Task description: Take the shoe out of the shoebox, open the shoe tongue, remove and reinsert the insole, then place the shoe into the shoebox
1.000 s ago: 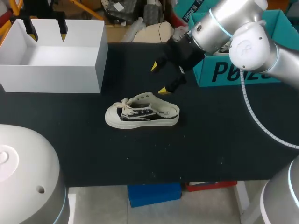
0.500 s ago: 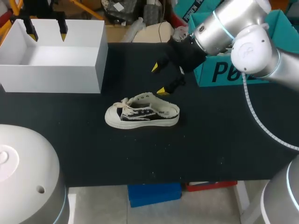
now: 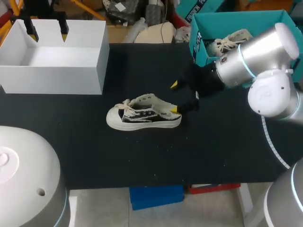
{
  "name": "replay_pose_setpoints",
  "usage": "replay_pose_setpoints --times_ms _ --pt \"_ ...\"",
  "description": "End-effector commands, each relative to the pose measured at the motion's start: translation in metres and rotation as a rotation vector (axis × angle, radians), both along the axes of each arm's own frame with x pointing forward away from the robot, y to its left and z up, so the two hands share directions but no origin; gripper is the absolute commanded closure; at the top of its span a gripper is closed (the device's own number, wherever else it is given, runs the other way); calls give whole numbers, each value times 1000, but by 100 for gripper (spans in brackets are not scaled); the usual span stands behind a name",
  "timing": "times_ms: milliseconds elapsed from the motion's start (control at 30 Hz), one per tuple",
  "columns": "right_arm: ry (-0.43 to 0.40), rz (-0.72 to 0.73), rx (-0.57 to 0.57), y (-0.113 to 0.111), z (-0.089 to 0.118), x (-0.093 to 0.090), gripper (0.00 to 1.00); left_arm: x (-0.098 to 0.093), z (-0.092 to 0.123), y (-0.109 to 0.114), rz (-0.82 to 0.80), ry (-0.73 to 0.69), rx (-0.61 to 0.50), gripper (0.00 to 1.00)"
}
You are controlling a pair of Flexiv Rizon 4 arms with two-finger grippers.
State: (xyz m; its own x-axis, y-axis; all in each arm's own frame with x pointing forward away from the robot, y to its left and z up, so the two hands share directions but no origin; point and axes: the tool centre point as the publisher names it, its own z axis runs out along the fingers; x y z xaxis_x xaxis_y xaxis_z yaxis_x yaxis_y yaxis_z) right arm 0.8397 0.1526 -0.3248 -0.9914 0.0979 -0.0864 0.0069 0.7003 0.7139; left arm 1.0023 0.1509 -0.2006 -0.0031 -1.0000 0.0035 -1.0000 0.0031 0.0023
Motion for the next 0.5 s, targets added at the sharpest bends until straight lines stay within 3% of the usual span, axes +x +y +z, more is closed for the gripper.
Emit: replay_pose_setpoints --times_ms 33,500 --pt "-50 -30 74 -5 -21 3 0 -1 1 -1 2 1 2 0" --pt "5 11 156 -9 -61 19 0 -1 1 -1 2 1 2 0"
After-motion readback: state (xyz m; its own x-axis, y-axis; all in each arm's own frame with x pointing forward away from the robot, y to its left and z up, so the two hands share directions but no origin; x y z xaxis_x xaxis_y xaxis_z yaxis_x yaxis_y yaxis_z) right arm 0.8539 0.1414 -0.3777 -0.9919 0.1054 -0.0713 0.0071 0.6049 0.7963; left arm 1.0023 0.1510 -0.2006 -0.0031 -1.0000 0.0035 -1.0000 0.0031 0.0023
